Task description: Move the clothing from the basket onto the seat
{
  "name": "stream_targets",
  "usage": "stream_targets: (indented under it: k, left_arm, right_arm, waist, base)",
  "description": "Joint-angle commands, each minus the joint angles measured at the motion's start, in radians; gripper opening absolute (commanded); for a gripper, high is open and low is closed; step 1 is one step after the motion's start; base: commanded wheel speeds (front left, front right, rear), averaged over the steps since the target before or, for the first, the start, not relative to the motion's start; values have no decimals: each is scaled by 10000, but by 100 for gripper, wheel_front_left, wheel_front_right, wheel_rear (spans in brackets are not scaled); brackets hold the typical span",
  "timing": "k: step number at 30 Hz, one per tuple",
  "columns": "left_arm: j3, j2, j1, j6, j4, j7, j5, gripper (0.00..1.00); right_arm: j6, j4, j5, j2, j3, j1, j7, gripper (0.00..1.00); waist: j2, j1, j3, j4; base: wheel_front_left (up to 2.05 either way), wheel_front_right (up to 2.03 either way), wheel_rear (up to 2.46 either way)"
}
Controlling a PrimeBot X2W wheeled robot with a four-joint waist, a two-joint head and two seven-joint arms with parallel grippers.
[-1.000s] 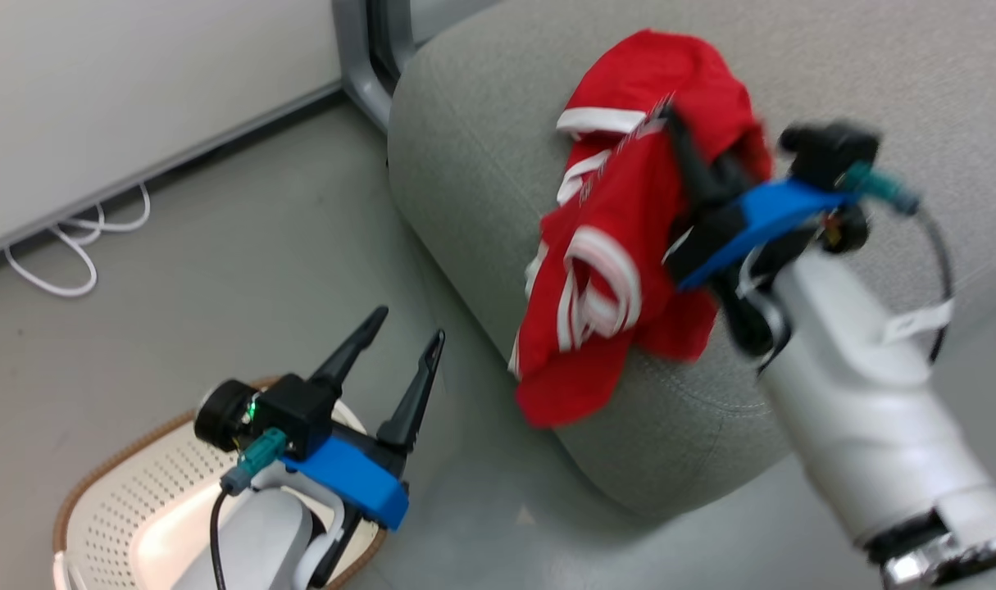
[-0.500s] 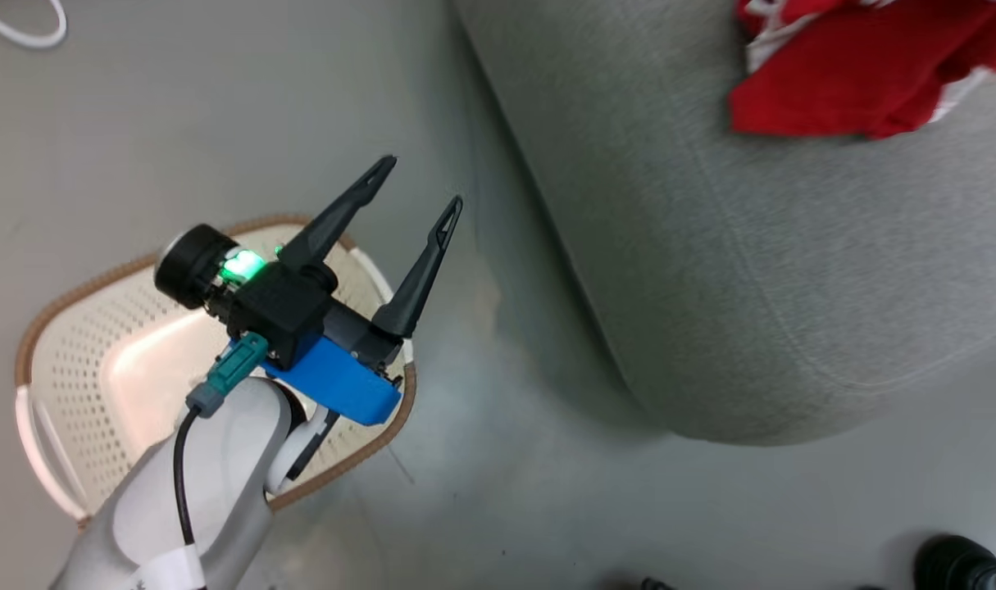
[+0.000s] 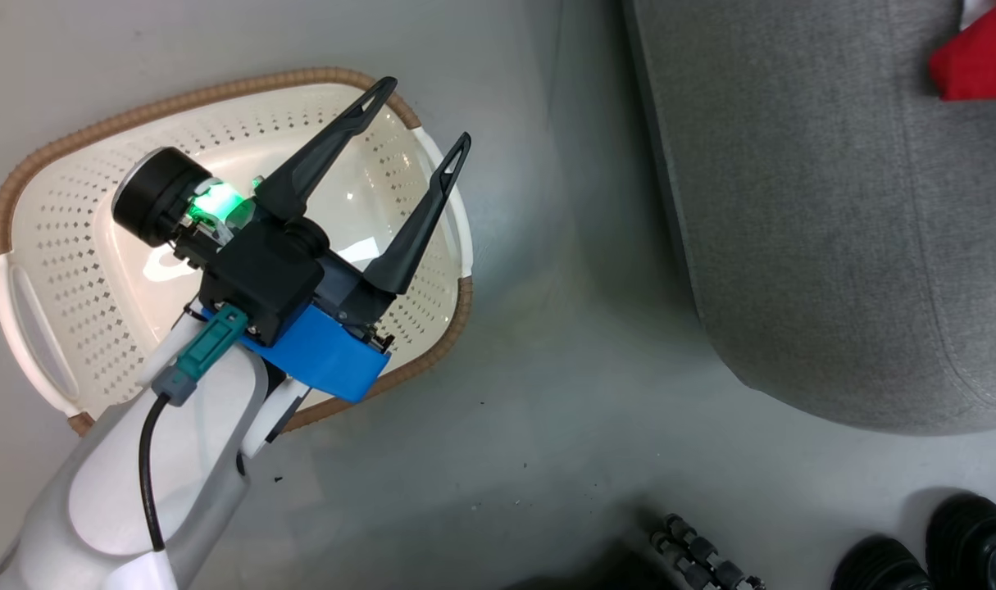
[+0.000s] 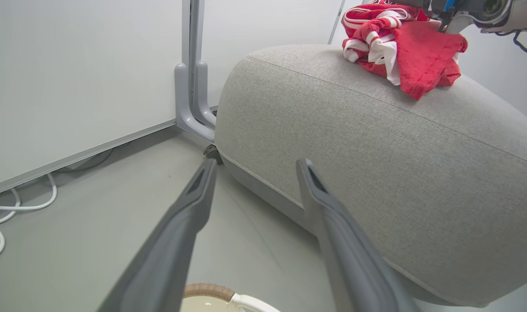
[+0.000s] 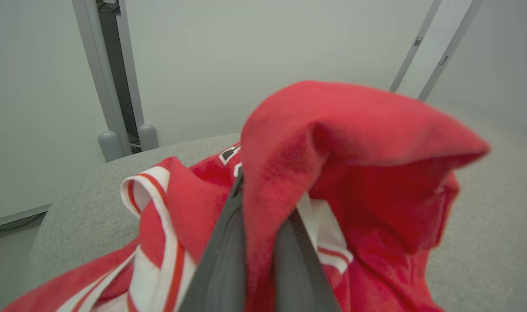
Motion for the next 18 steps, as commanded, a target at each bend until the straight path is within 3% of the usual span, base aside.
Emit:
stream_targets:
  k: [1, 2, 3, 4, 5, 6, 18]
  left_arm:
    - [44, 72, -175, 76, -88, 33, 69, 100]
    - [33, 83, -170, 87, -117, 29, 73, 100]
    - [12, 84, -146, 92, -122, 39, 54, 100]
    - [3, 97, -109, 92, -111, 39, 44, 100]
    - [-6, 108, -65, 103, -84, 36, 28, 100]
    - [-27, 105, -27, 111, -51, 29, 4, 100]
    - [-198, -241, 92, 106, 574, -299, -235, 100]
  right_arm:
    - [1, 52, -120, 17, -62, 160, -65, 0]
    - [1, 122, -208, 91, -89, 182, -99, 0]
    - [1, 180, -274, 168, -71, 196, -136, 16]
    - [1, 228, -372, 226, -43, 204, -153, 42]
    - [1, 274, -482, 257, 0, 213, -165, 91]
    - [1, 330, -530, 315, 19, 219, -184, 100]
    - [1, 407, -995, 383, 384, 621, -229, 100]
  waist:
    - [0, -3, 138, 69]
    - [0, -3, 141, 57]
    - [0, -3, 128, 45]
    - [0, -3, 98, 30]
    - [0, -3, 59, 17]
    - [0, -3, 12, 15]
    - [0, -3, -855, 282]
  base:
    - [0, 0, 0]
    - [0, 0, 0]
    - [0, 0, 0]
    - [0, 0, 0]
    - [0, 0, 0]
    - [0, 0, 0]
    - [0, 0, 0]
